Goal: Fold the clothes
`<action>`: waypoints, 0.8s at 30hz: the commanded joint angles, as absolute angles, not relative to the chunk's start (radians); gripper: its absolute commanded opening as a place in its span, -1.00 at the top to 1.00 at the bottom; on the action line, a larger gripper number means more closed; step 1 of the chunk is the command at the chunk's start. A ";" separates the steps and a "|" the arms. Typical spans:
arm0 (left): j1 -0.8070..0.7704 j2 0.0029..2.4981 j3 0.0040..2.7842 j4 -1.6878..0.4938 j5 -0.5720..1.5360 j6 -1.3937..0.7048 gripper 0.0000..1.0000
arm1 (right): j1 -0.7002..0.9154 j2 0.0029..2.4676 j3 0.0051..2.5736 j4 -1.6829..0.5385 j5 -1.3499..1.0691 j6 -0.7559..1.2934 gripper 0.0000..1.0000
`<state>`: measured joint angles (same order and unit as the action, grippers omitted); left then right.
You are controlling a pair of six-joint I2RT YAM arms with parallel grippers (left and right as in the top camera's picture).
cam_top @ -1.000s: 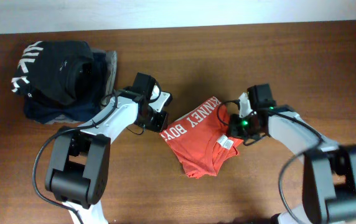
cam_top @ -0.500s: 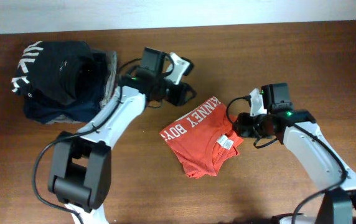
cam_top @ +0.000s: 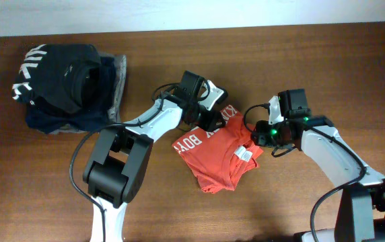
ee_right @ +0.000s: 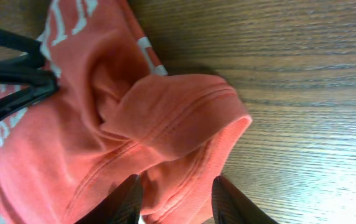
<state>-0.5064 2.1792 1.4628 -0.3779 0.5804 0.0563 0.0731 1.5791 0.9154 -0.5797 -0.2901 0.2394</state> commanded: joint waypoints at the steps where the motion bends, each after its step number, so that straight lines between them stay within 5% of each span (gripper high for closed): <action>1: -0.510 2.203 1.458 -0.400 0.579 0.054 0.34 | 0.051 1.614 0.918 -0.575 -0.250 0.249 0.18; 19: -0.510 2.203 1.458 -0.406 0.580 0.053 0.34 | 0.020 1.660 0.918 -0.421 -0.284 0.253 0.33; 24: -0.510 2.203 1.458 -0.406 0.580 0.054 0.34 | 0.018 1.660 0.918 -0.430 -0.314 0.253 0.58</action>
<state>-0.5064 2.1792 1.4647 -0.3847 0.5804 0.0563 0.0238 1.6562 0.9154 -0.4286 -0.2867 0.2550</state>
